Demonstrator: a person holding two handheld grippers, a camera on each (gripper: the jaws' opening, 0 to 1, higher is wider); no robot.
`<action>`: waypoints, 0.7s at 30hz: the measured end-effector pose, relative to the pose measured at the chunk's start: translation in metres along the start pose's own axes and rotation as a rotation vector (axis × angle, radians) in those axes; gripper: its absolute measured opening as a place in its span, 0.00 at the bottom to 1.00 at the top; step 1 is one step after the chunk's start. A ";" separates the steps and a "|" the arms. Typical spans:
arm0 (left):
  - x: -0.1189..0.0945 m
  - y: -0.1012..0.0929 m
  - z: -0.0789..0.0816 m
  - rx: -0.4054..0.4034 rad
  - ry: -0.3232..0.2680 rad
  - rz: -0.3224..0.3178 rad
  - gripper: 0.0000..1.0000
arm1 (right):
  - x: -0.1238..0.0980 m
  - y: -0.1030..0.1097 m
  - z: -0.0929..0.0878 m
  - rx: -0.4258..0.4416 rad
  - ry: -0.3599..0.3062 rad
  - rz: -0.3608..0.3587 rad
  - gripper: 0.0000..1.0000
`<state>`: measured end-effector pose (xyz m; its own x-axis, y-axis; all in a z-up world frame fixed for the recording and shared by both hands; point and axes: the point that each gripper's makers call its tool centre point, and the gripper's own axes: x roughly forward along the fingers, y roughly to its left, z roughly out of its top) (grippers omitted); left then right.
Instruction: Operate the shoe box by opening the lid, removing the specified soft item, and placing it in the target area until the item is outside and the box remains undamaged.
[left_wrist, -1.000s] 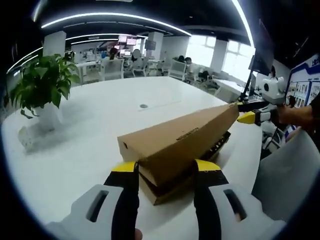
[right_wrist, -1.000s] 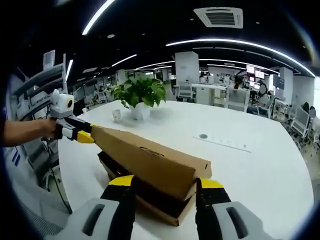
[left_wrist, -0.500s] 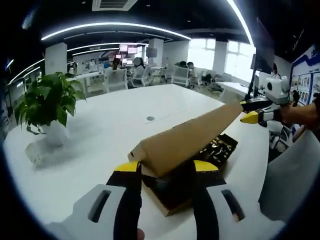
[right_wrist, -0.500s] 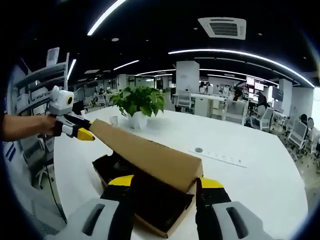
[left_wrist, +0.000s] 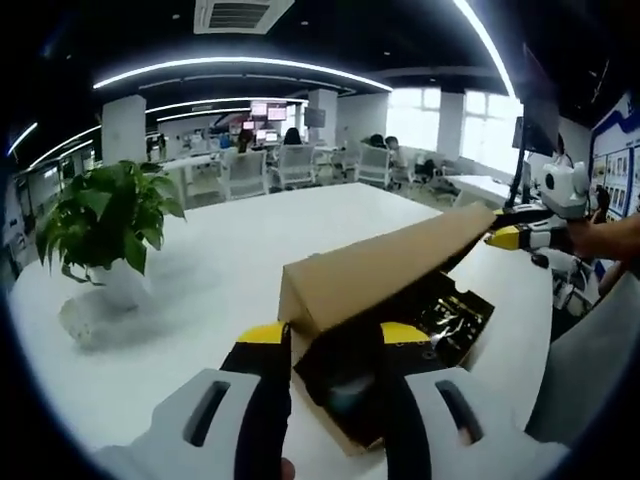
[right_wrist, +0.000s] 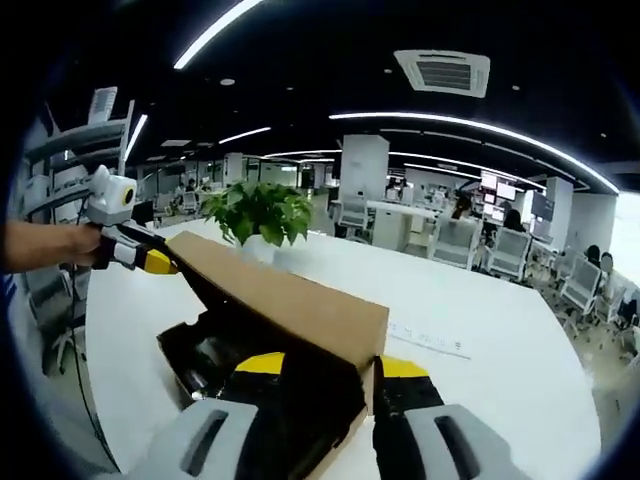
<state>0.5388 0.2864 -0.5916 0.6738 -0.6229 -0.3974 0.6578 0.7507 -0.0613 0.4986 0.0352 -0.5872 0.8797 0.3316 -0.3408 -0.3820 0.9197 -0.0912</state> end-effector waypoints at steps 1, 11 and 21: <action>0.002 0.003 0.003 -0.001 -0.006 0.006 0.28 | 0.001 -0.005 0.001 -0.002 -0.002 -0.018 0.20; 0.014 0.022 0.015 0.011 -0.020 0.064 0.18 | 0.017 -0.032 0.013 0.002 -0.020 -0.072 0.00; 0.023 0.039 0.020 0.028 -0.015 0.136 0.05 | 0.029 -0.041 0.021 0.014 -0.022 -0.082 0.00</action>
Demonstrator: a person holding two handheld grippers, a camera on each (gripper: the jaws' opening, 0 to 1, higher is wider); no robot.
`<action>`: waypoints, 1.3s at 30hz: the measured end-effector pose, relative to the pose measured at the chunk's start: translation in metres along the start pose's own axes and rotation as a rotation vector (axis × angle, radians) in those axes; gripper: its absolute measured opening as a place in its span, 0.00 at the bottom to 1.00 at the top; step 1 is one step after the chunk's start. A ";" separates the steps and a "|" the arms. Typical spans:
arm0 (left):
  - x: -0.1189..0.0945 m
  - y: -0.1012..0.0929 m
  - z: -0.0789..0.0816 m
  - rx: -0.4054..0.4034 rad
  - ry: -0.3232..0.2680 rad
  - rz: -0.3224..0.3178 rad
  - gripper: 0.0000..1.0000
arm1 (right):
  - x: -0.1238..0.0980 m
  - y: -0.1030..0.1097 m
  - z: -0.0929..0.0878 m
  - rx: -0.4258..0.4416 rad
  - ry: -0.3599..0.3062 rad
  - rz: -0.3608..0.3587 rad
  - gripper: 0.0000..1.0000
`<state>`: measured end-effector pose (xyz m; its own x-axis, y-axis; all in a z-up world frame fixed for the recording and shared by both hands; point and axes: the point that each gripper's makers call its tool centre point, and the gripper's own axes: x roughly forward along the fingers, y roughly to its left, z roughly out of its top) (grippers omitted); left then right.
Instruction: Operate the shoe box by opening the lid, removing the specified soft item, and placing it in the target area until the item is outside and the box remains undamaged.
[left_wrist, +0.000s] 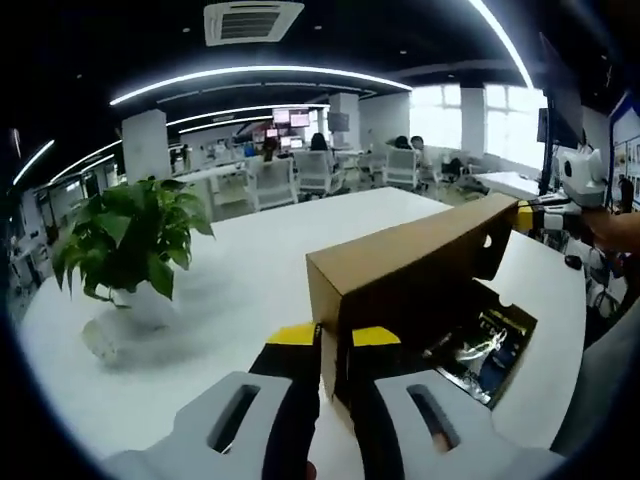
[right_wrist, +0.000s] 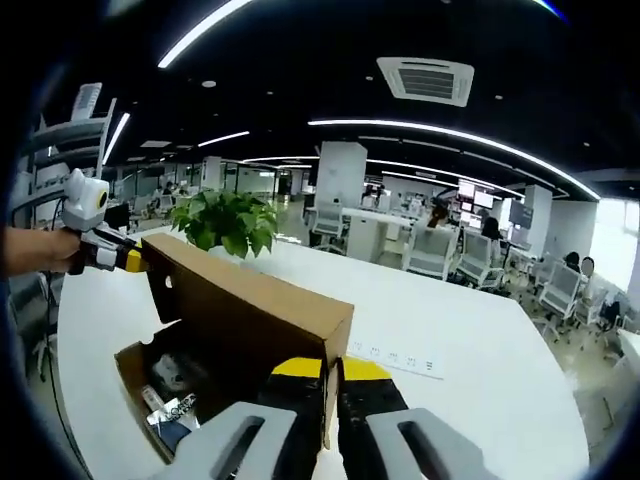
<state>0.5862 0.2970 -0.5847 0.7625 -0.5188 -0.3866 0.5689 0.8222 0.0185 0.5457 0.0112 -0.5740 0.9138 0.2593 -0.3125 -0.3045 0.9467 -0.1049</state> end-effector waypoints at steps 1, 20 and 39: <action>0.000 0.002 0.000 0.001 0.000 0.008 0.04 | 0.001 -0.001 0.000 0.001 -0.001 0.000 0.00; 0.021 0.011 -0.022 0.015 0.039 0.037 0.11 | 0.025 -0.015 0.010 0.000 0.018 -0.002 0.00; 0.040 0.005 -0.063 -0.046 0.113 0.032 0.07 | 0.047 -0.024 0.013 0.000 0.046 -0.007 0.00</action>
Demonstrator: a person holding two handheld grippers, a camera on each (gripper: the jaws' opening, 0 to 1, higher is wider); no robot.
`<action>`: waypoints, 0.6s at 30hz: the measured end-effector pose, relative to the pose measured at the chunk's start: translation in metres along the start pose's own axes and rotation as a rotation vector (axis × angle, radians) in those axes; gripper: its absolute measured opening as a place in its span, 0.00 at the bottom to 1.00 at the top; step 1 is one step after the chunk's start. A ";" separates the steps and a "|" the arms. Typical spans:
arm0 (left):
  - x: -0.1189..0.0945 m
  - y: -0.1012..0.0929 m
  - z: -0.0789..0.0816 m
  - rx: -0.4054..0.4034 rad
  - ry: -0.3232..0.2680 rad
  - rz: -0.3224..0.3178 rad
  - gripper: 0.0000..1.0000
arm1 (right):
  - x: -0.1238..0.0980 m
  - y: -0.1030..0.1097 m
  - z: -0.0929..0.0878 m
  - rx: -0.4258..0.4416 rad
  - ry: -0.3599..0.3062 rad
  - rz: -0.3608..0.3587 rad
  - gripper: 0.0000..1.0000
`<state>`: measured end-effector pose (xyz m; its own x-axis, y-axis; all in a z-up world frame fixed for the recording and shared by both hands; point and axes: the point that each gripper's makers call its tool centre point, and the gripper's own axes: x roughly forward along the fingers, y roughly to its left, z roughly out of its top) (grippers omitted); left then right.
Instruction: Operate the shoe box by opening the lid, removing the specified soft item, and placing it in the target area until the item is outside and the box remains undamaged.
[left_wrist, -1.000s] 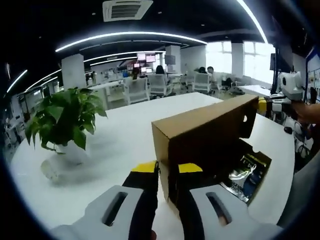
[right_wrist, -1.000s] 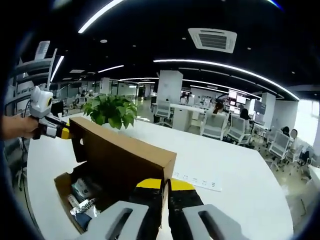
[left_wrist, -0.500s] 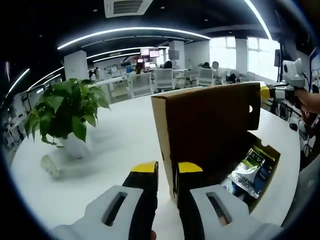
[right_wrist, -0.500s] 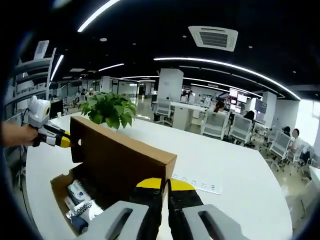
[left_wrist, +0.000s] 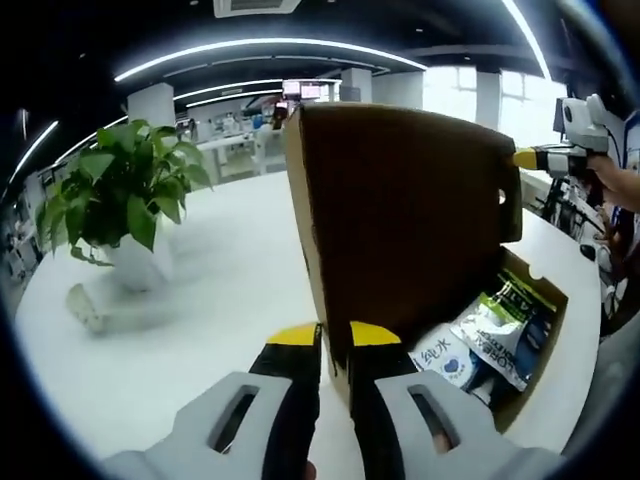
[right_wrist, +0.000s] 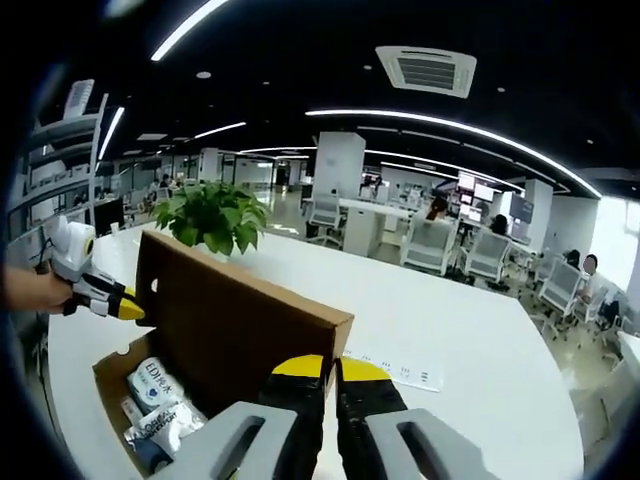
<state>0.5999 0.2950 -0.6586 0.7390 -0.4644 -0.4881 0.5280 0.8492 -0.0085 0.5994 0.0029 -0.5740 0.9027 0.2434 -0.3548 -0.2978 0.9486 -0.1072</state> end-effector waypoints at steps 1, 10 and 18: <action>0.000 0.001 -0.001 -0.005 0.001 0.004 0.06 | 0.000 0.000 0.000 0.000 0.000 0.000 0.00; 0.003 0.006 0.000 -0.041 -0.007 0.022 0.00 | 0.006 -0.003 0.000 0.028 -0.014 0.013 0.00; 0.006 0.010 0.002 -0.049 -0.008 0.035 0.00 | 0.002 -0.006 -0.018 0.037 -0.011 0.015 0.03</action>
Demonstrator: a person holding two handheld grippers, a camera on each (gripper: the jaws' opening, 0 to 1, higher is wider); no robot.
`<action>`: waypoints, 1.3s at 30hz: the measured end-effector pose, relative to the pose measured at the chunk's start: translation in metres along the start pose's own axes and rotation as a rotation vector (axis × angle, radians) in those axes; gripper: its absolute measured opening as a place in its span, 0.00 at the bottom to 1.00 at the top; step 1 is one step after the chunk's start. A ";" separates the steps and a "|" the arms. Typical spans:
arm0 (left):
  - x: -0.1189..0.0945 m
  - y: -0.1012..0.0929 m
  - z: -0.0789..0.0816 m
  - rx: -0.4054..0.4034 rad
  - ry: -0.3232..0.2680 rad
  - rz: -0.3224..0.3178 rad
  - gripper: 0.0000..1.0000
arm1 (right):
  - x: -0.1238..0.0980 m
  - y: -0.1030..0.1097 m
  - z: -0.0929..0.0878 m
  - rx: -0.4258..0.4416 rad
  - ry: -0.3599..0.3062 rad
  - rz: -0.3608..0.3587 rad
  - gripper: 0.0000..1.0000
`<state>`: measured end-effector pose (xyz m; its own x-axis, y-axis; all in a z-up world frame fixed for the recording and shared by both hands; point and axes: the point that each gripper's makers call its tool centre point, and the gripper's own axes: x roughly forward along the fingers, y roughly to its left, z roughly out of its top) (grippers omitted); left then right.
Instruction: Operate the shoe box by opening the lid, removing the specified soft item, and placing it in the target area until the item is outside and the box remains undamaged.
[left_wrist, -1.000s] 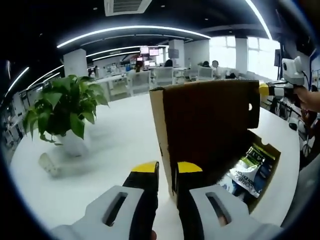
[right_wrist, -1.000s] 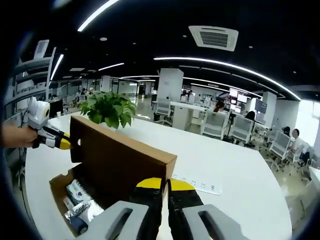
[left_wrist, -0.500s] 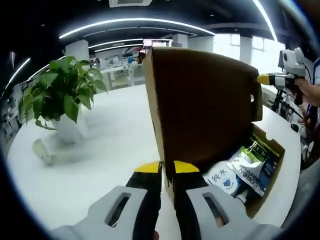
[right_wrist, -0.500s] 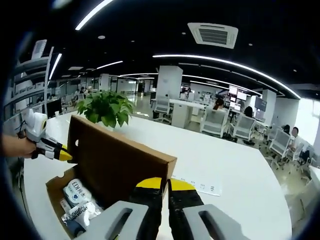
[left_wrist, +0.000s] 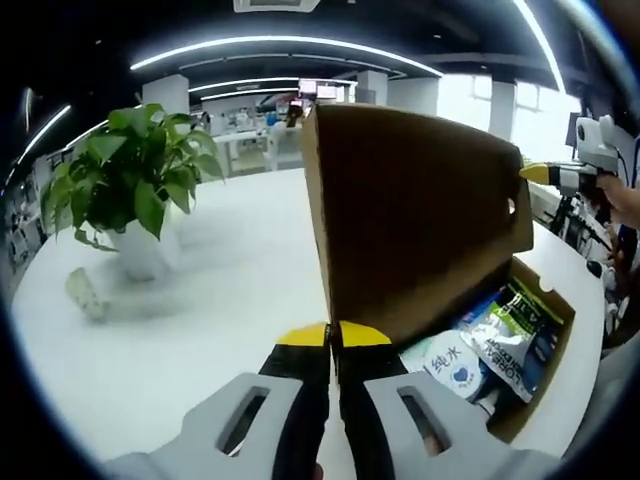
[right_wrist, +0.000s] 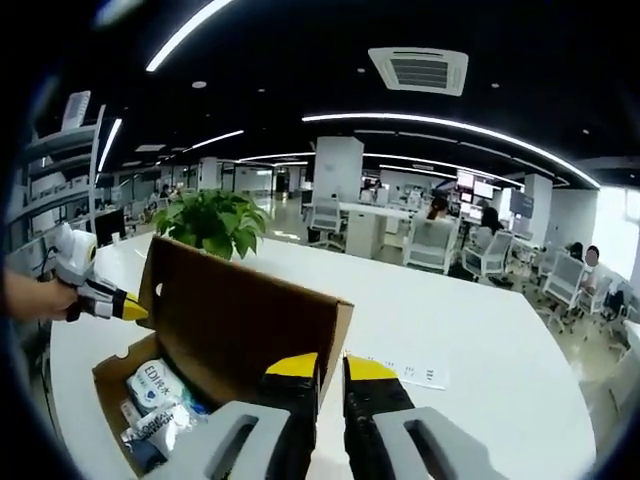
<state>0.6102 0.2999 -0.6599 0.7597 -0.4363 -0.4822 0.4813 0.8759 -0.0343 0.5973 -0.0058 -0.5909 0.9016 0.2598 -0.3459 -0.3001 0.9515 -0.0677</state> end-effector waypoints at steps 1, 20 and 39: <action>0.000 0.000 0.000 0.002 0.000 0.000 0.00 | 0.000 0.000 -0.006 0.005 0.004 0.000 0.03; 0.018 0.007 0.009 -0.019 0.037 -0.015 0.00 | 0.018 0.014 -0.079 0.067 0.192 0.017 0.00; 0.047 0.019 0.005 -0.092 0.150 -0.010 0.00 | 0.042 0.005 -0.089 0.098 0.291 0.039 0.00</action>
<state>0.6573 0.2951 -0.6791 0.6783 -0.4155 -0.6060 0.4409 0.8899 -0.1167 0.6056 -0.0050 -0.6892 0.7587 0.2517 -0.6008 -0.2887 0.9567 0.0363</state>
